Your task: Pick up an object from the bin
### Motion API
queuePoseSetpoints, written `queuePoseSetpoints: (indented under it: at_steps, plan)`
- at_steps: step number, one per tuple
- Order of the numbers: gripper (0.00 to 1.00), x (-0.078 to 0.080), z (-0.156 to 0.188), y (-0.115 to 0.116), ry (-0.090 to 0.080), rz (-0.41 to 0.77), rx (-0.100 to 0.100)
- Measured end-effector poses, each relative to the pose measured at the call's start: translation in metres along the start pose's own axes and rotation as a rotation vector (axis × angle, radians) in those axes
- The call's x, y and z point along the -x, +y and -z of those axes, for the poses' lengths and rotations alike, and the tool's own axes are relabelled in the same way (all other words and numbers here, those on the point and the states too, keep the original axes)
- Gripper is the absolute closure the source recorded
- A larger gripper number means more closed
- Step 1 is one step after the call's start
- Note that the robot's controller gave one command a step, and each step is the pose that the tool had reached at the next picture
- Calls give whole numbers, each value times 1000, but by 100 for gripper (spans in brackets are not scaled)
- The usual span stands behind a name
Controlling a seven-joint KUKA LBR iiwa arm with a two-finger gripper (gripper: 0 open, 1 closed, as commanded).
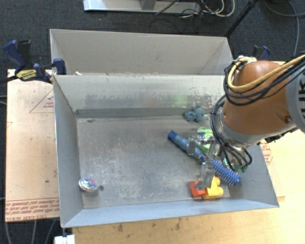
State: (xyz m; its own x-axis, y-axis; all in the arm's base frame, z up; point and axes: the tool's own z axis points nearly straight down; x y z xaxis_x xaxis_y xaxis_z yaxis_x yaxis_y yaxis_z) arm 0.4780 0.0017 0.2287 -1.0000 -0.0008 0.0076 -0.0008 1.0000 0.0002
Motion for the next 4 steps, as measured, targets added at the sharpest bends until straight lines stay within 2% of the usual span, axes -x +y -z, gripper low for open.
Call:
queuePoseSetpoints:
  at_steps: [1,2,3,4]
  plan:
    - [0,25,-103,-34,-1,52,0]
    - [0,12,-154,-91,-30,362,-6]
    - [100,9,-155,-91,-16,364,-4]
    - [100,42,24,-107,-20,371,-6]
